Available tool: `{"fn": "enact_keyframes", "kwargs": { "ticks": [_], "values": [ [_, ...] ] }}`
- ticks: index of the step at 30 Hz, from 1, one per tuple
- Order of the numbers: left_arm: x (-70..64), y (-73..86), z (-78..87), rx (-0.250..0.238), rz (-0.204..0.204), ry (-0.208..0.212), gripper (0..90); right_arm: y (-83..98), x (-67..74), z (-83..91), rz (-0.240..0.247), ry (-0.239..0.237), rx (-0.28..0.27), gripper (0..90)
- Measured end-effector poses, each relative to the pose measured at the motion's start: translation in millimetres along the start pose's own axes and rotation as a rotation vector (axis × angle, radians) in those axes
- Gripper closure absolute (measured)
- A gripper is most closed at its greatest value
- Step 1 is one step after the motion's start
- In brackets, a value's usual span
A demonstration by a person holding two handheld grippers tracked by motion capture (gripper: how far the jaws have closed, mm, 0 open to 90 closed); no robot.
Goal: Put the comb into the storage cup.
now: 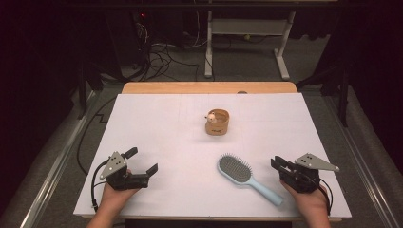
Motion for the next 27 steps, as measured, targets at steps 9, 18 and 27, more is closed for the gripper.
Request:
{"fn": "enact_keyframes", "kwargs": {
  "ticks": [9,18,27],
  "values": [
    [-2.7,-2.4,2.3,-0.007,0.009,0.014,0.3,0.1,-4.8,-0.8,-0.009,-0.001,-0.031,34.7],
    [-1.8,-7.7,3.0,-0.037,-0.009,0.015,0.3,-1.1,-6.9,-1.4,-0.029,0.002,-0.058,10.9],
    [-2.7,-8.9,2.8,-0.051,-0.043,0.014,0.3,-7.7,-5.9,3.8,0.004,0.025,-0.095,0.1]
  ]
}}
Point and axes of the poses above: each handheld gripper's, and its own axes: z roughly backward along the jaws, y roughly out of its underside, x roughly to its left, the point moved 8 cm from there along -z, roughly forward along the jaws, and after that the axes turned 11 degrees about z, right-handed, at the moved point
